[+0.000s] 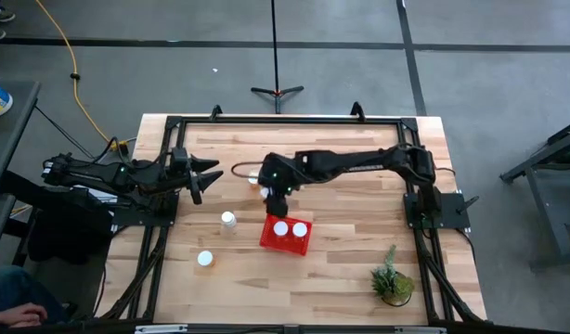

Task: Pick and place pill bottles into a basket
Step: Put the top right orange pill bottle into the red bin

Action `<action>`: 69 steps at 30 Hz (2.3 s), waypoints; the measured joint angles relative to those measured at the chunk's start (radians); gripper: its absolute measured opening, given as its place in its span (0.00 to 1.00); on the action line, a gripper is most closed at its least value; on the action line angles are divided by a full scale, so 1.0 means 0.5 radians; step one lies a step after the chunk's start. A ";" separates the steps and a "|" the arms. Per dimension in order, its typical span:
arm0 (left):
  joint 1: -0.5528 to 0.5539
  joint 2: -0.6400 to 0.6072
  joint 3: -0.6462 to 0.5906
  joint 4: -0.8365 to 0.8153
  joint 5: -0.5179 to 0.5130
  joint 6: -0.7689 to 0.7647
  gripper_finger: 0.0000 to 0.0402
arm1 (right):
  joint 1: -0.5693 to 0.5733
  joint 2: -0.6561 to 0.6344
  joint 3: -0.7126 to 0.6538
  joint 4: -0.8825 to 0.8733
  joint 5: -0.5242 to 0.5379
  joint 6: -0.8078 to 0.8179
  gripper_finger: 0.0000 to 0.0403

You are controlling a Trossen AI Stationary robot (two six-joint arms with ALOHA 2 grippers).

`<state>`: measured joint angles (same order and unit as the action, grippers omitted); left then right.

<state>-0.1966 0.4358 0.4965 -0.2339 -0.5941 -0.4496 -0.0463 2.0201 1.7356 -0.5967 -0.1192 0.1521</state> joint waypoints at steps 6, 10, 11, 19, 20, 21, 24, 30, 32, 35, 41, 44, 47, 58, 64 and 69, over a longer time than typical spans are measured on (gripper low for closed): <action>0.000 -0.001 0.001 -0.017 0.000 -0.001 0.59 | 0.201 -0.005 0.135 -0.136 0.087 0.068 0.46; 0.001 -0.001 0.001 -0.017 0.022 -0.001 0.59 | 0.342 -0.002 0.127 -0.155 0.170 0.199 0.46; 0.000 0.000 0.001 -0.017 0.028 -0.001 0.59 | 0.378 -0.002 0.124 -0.151 0.223 0.220 0.46; 0.000 -0.001 0.001 -0.016 0.053 -0.002 0.59 | 0.568 0.088 0.121 -0.138 0.477 0.359 0.46; 0.001 -0.001 0.001 -0.016 0.053 -0.002 0.59 | 0.577 0.115 0.120 -0.138 0.485 0.378 0.46; 0.000 0.000 0.001 -0.016 0.053 -0.002 0.59 | 0.584 0.141 0.120 -0.140 0.495 0.401 0.46; 0.000 -0.001 0.001 -0.015 0.079 -0.003 0.59 | 0.587 0.188 0.120 -0.155 0.540 0.468 0.46; 0.000 -0.001 0.001 -0.004 0.113 -0.013 0.59 | 0.576 0.212 0.120 -0.131 0.634 0.502 0.46; 0.000 0.000 0.000 -0.003 0.113 -0.014 0.59 | 0.574 0.231 0.121 -0.109 0.602 0.518 0.46; 0.000 -0.001 0.001 -0.003 0.113 -0.014 0.59 | 0.589 0.251 0.120 -0.120 0.580 0.534 0.46; 0.000 0.000 0.000 -0.005 0.113 -0.014 0.59 | 0.623 0.265 0.120 -0.125 0.592 0.534 0.46; 0.000 0.000 0.001 -0.006 0.113 -0.014 0.59 | 0.616 0.265 0.120 -0.135 0.597 0.534 0.46; 0.000 0.000 0.001 -0.006 0.113 -0.013 0.59 | 0.613 0.264 0.120 -0.142 0.600 0.534 0.46; 0.000 0.000 0.001 -0.009 0.112 -0.009 0.59 | 0.524 0.261 0.120 -0.261 0.663 0.539 0.46; 0.000 0.000 0.001 -0.008 0.112 -0.008 0.59 | 0.457 0.262 0.120 -0.241 0.653 0.514 0.46; 0.000 -0.001 0.001 -0.004 0.112 -0.009 0.59 | 0.438 0.289 0.120 -0.232 0.651 0.470 0.46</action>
<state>-0.1967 0.4355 0.4969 -0.2359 -0.5381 -0.4541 0.1726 2.1648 1.7958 -0.7128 0.2061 0.3870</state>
